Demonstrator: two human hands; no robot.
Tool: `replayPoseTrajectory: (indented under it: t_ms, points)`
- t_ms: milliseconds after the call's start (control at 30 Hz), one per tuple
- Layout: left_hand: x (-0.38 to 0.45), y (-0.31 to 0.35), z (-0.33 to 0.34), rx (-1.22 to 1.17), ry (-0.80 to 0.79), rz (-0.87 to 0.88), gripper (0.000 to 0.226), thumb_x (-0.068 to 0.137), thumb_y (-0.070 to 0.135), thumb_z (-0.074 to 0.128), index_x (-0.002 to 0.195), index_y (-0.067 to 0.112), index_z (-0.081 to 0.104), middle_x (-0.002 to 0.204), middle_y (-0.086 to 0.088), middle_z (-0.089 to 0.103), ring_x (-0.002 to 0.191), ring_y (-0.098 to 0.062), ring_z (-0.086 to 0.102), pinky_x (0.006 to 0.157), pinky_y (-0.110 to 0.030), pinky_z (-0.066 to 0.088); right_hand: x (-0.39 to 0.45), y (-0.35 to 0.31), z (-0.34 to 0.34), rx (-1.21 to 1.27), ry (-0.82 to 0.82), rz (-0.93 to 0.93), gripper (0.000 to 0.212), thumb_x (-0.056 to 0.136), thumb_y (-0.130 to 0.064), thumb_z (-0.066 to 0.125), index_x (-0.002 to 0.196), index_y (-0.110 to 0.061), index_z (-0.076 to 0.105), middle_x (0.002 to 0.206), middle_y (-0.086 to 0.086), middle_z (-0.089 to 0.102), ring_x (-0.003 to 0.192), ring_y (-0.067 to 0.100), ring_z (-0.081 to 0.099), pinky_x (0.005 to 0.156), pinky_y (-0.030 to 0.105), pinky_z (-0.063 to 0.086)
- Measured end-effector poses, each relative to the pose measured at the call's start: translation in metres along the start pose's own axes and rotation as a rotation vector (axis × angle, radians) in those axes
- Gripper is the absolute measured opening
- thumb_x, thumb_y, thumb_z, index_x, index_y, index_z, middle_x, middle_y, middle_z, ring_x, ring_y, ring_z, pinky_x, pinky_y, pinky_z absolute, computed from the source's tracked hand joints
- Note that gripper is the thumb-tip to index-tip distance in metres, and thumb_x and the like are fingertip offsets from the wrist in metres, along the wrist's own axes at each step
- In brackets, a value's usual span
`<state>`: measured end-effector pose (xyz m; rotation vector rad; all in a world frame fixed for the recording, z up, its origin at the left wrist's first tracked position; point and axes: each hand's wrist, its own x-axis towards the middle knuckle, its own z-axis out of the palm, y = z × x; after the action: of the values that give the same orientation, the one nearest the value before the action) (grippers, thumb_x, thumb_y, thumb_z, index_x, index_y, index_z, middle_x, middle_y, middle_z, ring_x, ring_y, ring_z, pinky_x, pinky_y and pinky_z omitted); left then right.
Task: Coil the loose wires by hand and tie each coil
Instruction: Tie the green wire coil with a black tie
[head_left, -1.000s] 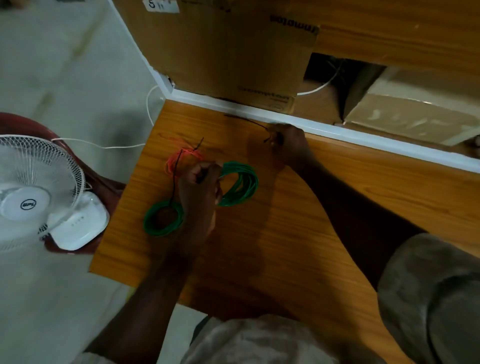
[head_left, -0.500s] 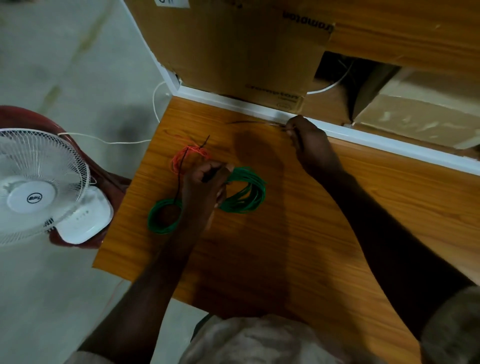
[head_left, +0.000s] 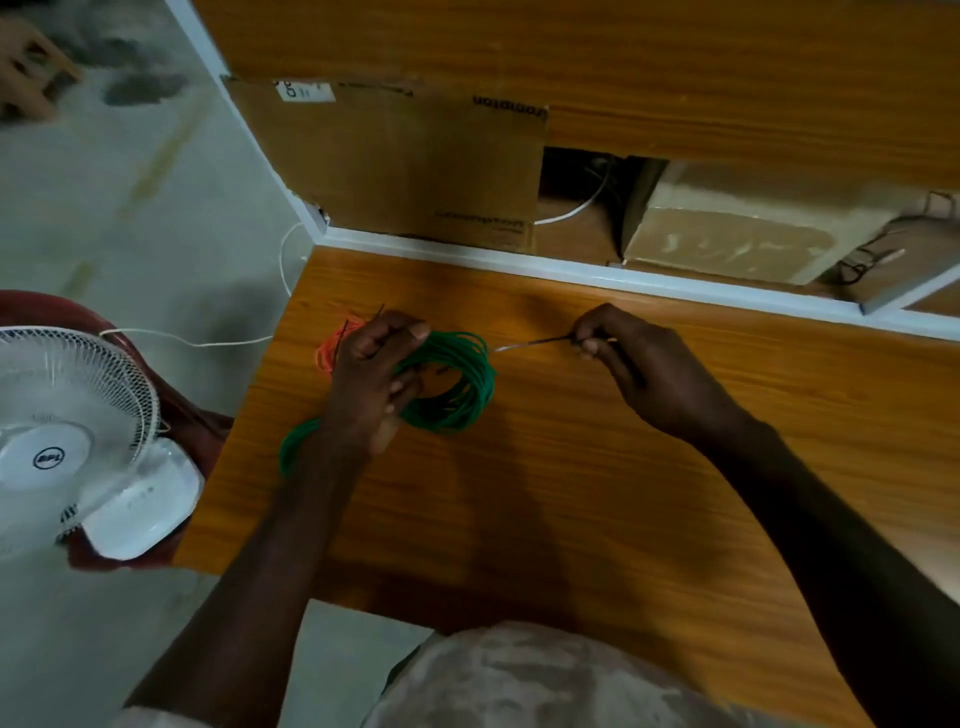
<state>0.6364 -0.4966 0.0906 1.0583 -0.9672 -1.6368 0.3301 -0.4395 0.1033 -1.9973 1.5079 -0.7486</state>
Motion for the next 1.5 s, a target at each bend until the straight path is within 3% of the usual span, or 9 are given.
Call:
replayPoseTrajectory:
  t_ms: [200,367,567,667,967,1100,1167,1300,1500]
  points:
    - [-0.021,0.01,0.021,0.023,-0.127,-0.03,0.036,0.101,0.006,0.06,0.072,0.026,0.07,0.062,0.008,0.051,0.038,-0.001,0.033,0.039,-0.023,0.013,-0.033,-0.014,-0.009,0.212,0.014,-0.027,0.012,0.112,-0.01,0.051,0.121,-0.008,0.059,0.112,-0.002,0.074,0.109,0.013,0.073,0.092,0.035,0.059]
    - [-0.037,0.004,0.043,0.01,-0.25,-0.023,0.025,0.101,0.009,0.061,0.079,0.02,0.065,0.061,0.005,0.047,0.039,-0.005,0.032,0.036,-0.018,0.023,-0.046,-0.033,-0.001,0.455,-0.052,-0.016,0.013,0.111,-0.006,0.05,0.12,0.002,0.056,0.117,0.013,0.072,0.109,0.024,0.074,0.094,0.034,0.06]
    - [-0.059,-0.009,0.068,0.014,-0.286,-0.016,0.015,0.095,0.017,0.072,0.085,0.012,0.061,0.058,0.0,0.036,0.039,-0.006,0.027,0.037,-0.018,0.027,-0.053,-0.045,0.006,0.697,0.038,0.153,0.012,0.11,-0.006,0.054,0.114,0.004,0.059,0.089,0.004,0.077,0.077,0.015,0.074,0.072,0.025,0.058]
    - [-0.066,-0.015,0.075,0.072,-0.328,-0.015,0.015,0.094,0.019,0.074,0.09,0.008,0.064,0.058,-0.006,0.032,0.04,-0.01,0.027,0.038,-0.02,0.026,-0.056,-0.047,0.005,0.784,0.102,0.232,0.011,0.11,-0.012,0.057,0.112,-0.003,0.062,0.096,0.007,0.081,0.077,0.018,0.066,0.065,0.029,0.053]
    - [-0.076,-0.031,0.09,0.17,-0.301,-0.021,0.015,0.091,0.037,0.078,0.093,0.022,0.078,0.109,-0.025,0.058,0.047,-0.012,0.035,0.041,-0.024,0.027,-0.068,-0.048,0.012,0.897,0.178,0.337,0.016,0.108,-0.017,0.063,0.11,-0.002,0.069,0.091,0.008,0.063,0.083,0.021,0.057,0.075,0.038,0.044]
    - [-0.073,-0.032,0.091,0.23,-0.287,0.012,0.026,0.089,0.042,0.082,0.09,0.017,0.076,0.073,-0.039,0.048,0.047,-0.02,0.034,0.04,-0.022,0.03,-0.072,-0.047,0.012,0.883,0.213,0.383,0.018,0.104,-0.019,0.069,0.111,-0.003,0.075,0.09,0.007,0.073,0.082,0.022,0.061,0.075,0.039,0.046]
    - [-0.074,-0.034,0.09,0.288,-0.272,0.015,0.025,0.094,0.033,0.08,0.092,0.009,0.071,0.061,-0.025,0.039,0.048,-0.019,0.032,0.043,-0.023,0.029,-0.074,-0.045,0.012,0.864,0.218,0.402,0.021,0.102,-0.018,0.071,0.113,0.0,0.076,0.093,0.012,0.075,0.083,0.022,0.064,0.075,0.037,0.048]
    - [-0.076,-0.036,0.091,0.363,-0.301,0.012,0.023,0.098,0.027,0.077,0.094,0.006,0.069,0.055,-0.001,0.044,0.045,-0.017,0.034,0.044,-0.025,0.029,-0.075,-0.044,0.016,0.802,0.195,0.419,0.02,0.102,-0.016,0.072,0.111,0.0,0.077,0.102,0.018,0.079,0.09,0.021,0.069,0.078,0.034,0.052]
    - [-0.079,-0.042,0.096,0.393,-0.25,0.042,0.023,0.098,0.027,0.077,0.093,0.005,0.069,0.056,-0.004,0.049,0.044,-0.019,0.037,0.045,-0.025,0.032,-0.073,-0.045,0.018,0.659,0.211,0.404,0.015,0.101,-0.015,0.073,0.109,-0.004,0.079,0.098,0.006,0.082,0.088,0.011,0.075,0.075,0.024,0.056]
